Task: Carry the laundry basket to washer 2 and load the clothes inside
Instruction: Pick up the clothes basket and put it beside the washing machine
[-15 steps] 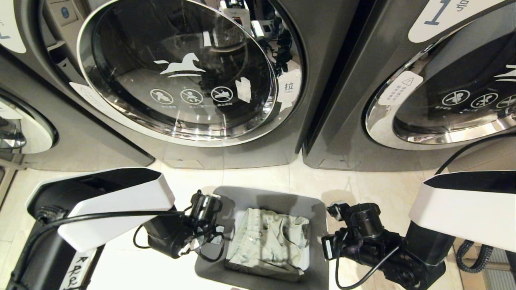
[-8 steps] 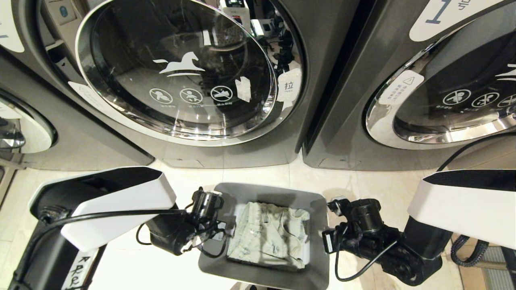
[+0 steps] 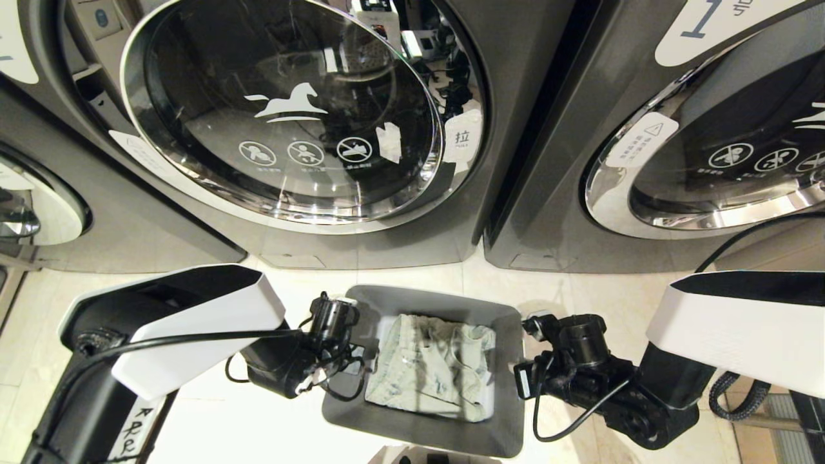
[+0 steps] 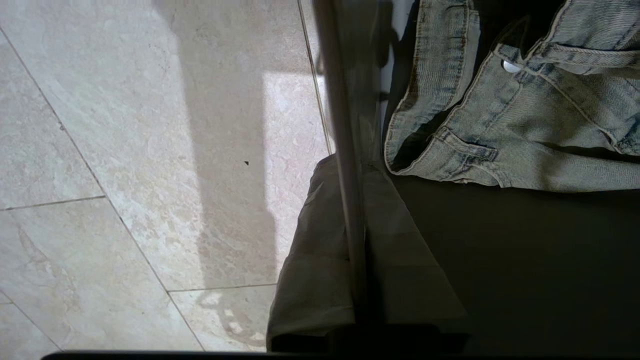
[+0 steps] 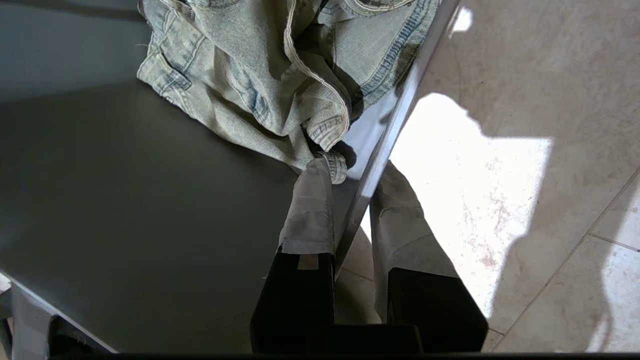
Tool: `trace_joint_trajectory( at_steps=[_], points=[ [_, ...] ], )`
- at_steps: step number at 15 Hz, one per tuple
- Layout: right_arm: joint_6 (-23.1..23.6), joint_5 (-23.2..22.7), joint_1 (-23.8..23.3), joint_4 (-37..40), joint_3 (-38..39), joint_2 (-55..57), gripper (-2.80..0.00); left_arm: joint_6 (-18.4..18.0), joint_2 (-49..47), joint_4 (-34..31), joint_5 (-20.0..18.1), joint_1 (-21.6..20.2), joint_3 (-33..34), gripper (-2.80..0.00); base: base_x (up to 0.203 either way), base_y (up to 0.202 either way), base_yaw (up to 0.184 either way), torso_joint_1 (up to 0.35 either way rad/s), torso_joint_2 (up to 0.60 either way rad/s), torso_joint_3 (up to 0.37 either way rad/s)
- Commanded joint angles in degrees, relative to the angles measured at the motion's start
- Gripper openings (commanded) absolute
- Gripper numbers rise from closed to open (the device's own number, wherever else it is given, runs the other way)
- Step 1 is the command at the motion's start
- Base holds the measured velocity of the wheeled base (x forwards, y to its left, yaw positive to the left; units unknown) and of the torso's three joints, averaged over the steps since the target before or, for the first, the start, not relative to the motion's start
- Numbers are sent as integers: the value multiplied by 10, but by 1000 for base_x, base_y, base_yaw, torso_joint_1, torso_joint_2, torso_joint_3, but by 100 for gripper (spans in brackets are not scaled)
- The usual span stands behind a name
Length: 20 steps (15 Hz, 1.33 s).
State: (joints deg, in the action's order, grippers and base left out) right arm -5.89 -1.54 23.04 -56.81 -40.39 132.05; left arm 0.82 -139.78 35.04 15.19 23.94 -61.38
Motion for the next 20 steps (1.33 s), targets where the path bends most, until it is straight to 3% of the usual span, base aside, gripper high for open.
trace_joint_trajectory(
  at_steps=[1, 20],
  points=[
    [0, 0, -1, -3, -6, 7, -280, 0, -3, 2, -10, -3, -4, -280, 0, 0, 0, 0, 0, 0],
    [3, -1, -3, -1, -7, 20, -280, 1, -3, 3, -9, -3, -2, -280, 0, 0, 0, 0, 0, 0]
  ],
)
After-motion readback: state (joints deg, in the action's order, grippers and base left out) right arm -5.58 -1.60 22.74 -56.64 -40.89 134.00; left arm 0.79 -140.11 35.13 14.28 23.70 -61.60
